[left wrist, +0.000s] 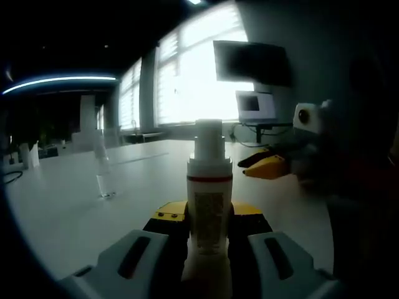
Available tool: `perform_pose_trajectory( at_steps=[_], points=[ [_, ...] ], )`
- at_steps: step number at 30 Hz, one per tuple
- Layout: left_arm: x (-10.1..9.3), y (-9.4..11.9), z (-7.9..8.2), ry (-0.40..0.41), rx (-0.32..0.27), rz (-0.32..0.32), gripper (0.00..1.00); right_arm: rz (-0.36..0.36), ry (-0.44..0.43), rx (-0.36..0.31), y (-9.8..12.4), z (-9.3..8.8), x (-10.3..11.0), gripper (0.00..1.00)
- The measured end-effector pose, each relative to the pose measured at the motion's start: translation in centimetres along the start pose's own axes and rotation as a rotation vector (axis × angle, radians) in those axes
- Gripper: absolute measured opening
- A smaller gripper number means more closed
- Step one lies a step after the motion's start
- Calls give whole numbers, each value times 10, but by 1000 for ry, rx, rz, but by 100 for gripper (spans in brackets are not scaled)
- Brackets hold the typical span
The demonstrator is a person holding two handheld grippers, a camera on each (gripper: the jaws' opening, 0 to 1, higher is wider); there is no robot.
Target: Clamp pump bottle remove cover press pump head put on cover
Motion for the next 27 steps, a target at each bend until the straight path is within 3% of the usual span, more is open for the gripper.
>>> perform_pose_trajectory(
  at_steps=[4,14,23,27],
  points=[
    [0,0,0,1,0,0,14,-10,-2,8,-5,-1,0,19],
    [1,0,0,3,0,-2,14,-71,-35,13,-14,5,-11,19],
    [1,0,0,2,-1,-2,14,-114,2,77,-33,8,-15,24],
    [1,0,0,2,-1,-2,14,-134,-27,89,-40,9,-21,24]
  ],
)
Point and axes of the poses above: the point that each gripper's makers call its tool centre point, and the gripper's own axes: y roughly backward along the fingers, x roughly to its left, z roughly out of its top, the point moved 7 cm from there along y, roughly backward along the fingers, and after that the axes turned 12 degrees about x, right-handed, at the moved point
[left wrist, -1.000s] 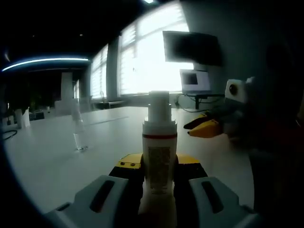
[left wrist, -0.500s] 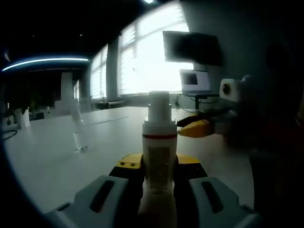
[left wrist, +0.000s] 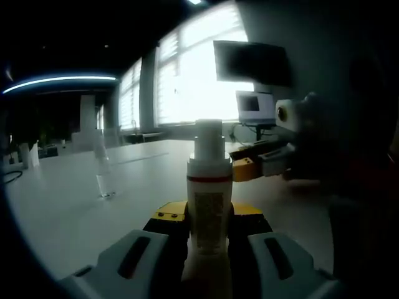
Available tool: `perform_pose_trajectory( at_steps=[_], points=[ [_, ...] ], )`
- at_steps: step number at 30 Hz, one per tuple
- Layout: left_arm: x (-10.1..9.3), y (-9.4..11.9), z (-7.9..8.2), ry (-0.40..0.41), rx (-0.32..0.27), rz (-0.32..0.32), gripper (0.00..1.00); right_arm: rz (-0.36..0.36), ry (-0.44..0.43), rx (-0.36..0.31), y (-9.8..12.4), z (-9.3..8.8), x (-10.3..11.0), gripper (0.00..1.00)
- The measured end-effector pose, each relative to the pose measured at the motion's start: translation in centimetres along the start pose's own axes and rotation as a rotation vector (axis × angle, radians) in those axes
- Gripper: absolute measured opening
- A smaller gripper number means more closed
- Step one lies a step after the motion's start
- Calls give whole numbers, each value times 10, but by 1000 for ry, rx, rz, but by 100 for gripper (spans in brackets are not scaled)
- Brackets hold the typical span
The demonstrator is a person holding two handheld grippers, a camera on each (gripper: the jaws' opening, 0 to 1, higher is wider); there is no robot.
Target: Clamp pump bottle remove cover press pump head put on cover
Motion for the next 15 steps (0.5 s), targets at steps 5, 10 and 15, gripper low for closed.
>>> perform_pose_trajectory(
  at_steps=[5,10,15],
  points=[
    [-2,1,1,-5,0,4,14,-35,4,3,-8,2,1,25],
    [-2,0,0,-3,1,3,14,-34,-18,20,-17,1,0,25],
    [-1,0,0,-5,1,3,14,-45,-30,51,-24,-1,-3,26]
  ],
)
Point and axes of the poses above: the point that each gripper's makers call its tool centre point, and the gripper's own axes: y roughly backward along the fingers, x roughly to its left, z roughly out of its top, the point moved 7 cm from there along y, roughly backward along the fingers, and after that the axes turned 12 degrees about x, right-handed, at the moved point
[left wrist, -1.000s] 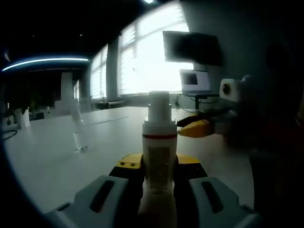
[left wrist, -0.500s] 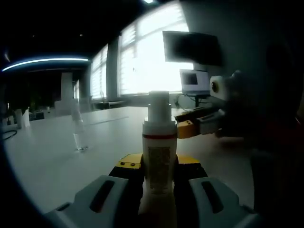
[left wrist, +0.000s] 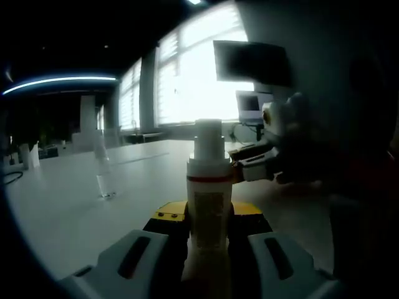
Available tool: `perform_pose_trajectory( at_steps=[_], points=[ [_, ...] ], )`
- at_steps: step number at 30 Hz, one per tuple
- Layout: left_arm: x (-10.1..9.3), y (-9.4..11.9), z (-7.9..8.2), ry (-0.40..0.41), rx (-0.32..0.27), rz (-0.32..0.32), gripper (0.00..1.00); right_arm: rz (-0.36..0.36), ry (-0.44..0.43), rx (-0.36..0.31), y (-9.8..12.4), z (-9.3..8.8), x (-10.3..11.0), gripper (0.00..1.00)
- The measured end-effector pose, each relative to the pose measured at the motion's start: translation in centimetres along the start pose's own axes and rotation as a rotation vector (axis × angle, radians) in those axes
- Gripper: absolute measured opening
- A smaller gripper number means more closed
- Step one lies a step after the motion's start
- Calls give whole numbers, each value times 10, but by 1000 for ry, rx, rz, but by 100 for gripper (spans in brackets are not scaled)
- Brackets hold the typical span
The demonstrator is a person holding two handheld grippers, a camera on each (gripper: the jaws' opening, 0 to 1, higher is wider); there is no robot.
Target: Clamp pump bottle remove cover press pump head put on cover
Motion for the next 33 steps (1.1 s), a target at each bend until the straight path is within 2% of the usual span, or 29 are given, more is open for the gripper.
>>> perform_pose_trajectory(
  at_steps=[4,14,17,25,28,33],
  points=[
    [1,0,0,1,0,0,14,-26,20,6,-6,-1,0,26],
    [-1,0,0,-2,0,1,14,-31,13,35,-22,-3,2,23],
    [0,0,0,-3,0,1,14,-51,33,44,-22,-4,1,23],
    [-1,0,0,-8,-1,2,14,-39,-3,53,-25,-8,1,21],
    [-1,0,0,-10,-1,1,14,-60,35,72,-29,-10,1,20],
    [-1,0,0,-14,-1,2,14,-71,44,69,-28,-9,2,18]
  ],
)
Point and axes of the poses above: the point that each gripper's makers call its tool centre point, and the gripper's own axes: y roughly backward along the fingers, x roughly to its left, z roughly out of its top, the point moved 7 cm from there along y, roughly backward along the fingers, and after that the axes turned 12 degrees about x, right-handed, at the moved point
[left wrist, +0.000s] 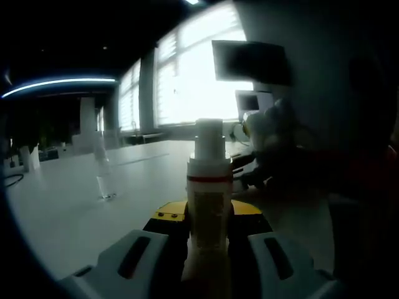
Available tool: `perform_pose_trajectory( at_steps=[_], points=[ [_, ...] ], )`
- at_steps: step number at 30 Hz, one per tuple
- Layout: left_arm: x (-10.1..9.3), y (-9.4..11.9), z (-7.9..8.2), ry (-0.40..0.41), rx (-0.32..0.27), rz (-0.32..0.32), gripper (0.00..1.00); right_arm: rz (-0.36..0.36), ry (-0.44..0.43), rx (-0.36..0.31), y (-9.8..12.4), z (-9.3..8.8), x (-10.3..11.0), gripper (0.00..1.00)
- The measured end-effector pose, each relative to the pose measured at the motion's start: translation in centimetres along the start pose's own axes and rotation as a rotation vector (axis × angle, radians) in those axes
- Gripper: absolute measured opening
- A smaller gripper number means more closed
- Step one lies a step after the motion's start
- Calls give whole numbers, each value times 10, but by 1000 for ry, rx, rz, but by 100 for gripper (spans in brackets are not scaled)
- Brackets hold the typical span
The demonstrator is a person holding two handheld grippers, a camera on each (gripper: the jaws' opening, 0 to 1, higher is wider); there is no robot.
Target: Clamp pump bottle remove cover press pump head put on cover
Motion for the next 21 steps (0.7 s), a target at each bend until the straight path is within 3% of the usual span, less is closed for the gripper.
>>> perform_pose_trajectory(
  at_steps=[21],
  points=[
    [0,0,0,3,0,-3,14,15,-26,-33,5,1,0,15]
  ],
)
Point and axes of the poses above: the point that each gripper's makers call its tool centre point, and the gripper's own axes: y roughly backward along the fingers, x roughly to its left, z roughly out of its top, the point moved 7 cm from there along y, roughly backward along the fingers, and after that the axes turned 12 degrees about x, right-handed, at the moved point
